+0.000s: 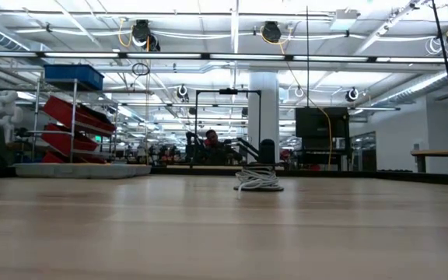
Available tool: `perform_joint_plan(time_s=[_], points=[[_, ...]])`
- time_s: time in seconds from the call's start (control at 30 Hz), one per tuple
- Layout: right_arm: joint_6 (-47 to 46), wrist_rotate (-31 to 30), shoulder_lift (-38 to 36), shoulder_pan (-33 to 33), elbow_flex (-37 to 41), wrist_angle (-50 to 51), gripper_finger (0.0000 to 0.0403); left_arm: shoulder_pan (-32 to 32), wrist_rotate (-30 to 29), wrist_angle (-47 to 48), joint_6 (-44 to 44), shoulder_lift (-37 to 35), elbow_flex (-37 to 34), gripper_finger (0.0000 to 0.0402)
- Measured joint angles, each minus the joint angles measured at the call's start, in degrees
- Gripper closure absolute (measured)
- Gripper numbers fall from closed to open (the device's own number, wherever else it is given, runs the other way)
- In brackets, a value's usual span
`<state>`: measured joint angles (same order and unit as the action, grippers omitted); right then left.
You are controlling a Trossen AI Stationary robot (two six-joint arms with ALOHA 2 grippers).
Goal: Coil cords
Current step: Return to Home Position
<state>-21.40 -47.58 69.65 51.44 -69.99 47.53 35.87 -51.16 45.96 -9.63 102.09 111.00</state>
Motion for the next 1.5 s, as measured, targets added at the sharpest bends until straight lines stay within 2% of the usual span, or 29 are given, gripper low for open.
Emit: perform_joint_plan(time_s=[0.17, 0.3, 0.47, 0.6, 0.73, 0.97, 1.17, 1.27, 1.4, 1.5], points=[[-3.31, 1.53, -5.2, 0.46, 7.51, 0.0, 0.0402, -0.35, -0.26, 1.25, 0.88, 0.03, -0.8, 0.04], [-4.85, 3.01, -11.0, 0.42, 17.23, -5.99, 0.0403, -3.25, -0.59, 0.51, 0.9, -0.3, -4.39, 0.04], [-1.54, 4.2, -18.99, 0.44, 28.6, -16.73, 0.0403, -9.18, 6.81, -8.34, 0.92, -0.38, -11.96, 0.04], [-1.48, 4.28, -25.29, 0.4, 34.75, -19.53, 0.0403, -13.62, 12.52, -19.85, 4.32, -0.38, -19.07, 0.04], [-1.3, 4.46, -31.35, 0.41, 40.33, -23.41, 0.0403, -17.37, 13.74, -24.17, 3.92, -1.47, -25.45, 0.0401], [2.29, 5.99, -37.55, 0.26, 49.15, -33.37, 0.0403, -19.79, 16.85, -38.4, 2.95, -10.81, -42.3, 0.0401], [3.7, 5.97, -40.05, 0.05, 54.93, -39.72, 0.0403, -19.41, 17.66, -44.64, 2.53, -21.51, -55.93, 0.0401], [4.85, 5.99, -40.87, -1.05, 56.61, -42.57, 0.0403, -18.54, 18.6, -53.74, 4.96, -26.08, -64.65, 0.0401], [6.63, 7.82, -41.84, -3.7, 57.49, -43.53, 0.0403, -18.61, 22.88, -69.18, 7.19, -31.55, -76.36, 0.0401], [6.7, 9.9, -42.72, -6.15, 58.01, -43.49, 0.0403, -18.99, 23.86, -75.68, 7.47, -35.1, -83.3, 0.0401]])
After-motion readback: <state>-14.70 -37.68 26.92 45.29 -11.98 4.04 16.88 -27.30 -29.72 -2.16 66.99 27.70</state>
